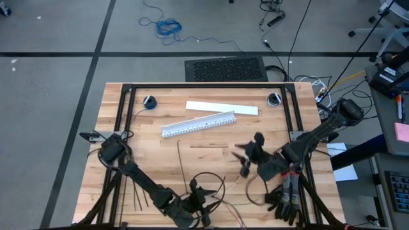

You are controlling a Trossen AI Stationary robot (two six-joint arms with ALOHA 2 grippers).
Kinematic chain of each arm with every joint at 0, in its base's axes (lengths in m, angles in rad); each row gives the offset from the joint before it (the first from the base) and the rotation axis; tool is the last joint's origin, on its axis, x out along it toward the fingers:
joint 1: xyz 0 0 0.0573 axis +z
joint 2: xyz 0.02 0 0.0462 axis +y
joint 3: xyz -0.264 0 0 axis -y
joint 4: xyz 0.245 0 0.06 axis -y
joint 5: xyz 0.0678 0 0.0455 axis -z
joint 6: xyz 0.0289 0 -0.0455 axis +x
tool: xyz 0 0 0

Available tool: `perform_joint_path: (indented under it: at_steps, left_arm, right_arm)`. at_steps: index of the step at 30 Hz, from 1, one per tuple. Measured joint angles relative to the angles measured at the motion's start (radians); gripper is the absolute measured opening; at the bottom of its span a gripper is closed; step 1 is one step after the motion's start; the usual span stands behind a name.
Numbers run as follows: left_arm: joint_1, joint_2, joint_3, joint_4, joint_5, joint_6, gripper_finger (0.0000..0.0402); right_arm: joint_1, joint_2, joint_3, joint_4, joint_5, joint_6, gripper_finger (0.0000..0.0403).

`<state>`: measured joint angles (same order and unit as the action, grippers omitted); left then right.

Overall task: Ziptie cables
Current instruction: Wrap the colored loose cables with the black zip tie

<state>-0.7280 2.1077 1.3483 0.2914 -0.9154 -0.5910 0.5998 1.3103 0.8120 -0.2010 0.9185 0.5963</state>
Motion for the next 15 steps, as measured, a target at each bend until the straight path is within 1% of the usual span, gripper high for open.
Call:
perform_joint_path:
  at_steps: [2,4,6,8,11,13,15]
  left_arm:
    - [-0.019,-0.043,0.000,-0.064,-0.026,0.018,0.0200]
    - [-0.051,-0.088,0.000,-0.155,-0.089,0.007,0.0199]
    - [-0.080,-0.119,0.001,-0.240,-0.156,-0.051,0.0195]
    - [-0.111,-0.139,0.001,-0.317,-0.245,-0.106,0.0191]
    - [-0.128,-0.144,0.001,-0.383,-0.368,-0.174,0.0187]
    - [-0.120,-0.143,0.001,-0.409,-0.382,-0.217,0.0187]
    - [-0.103,-0.137,0.001,-0.412,-0.349,-0.238,0.0187]
  right_arm:
    - [0.073,0.021,0.000,0.070,-0.006,0.005,0.0138]
    - [0.157,0.060,0.000,0.176,-0.006,0.004,0.0128]
    - [0.232,0.125,0.001,0.282,-0.006,-0.001,0.0114]
    - [0.282,0.213,0.001,0.377,-0.011,0.015,0.0096]
    - [0.298,0.379,0.001,0.556,-0.011,0.039,0.0065]
    - [0.278,0.492,0.000,0.708,-0.041,0.022,0.0044]
    - [0.245,0.593,0.000,0.873,-0.117,-0.018,0.0026]
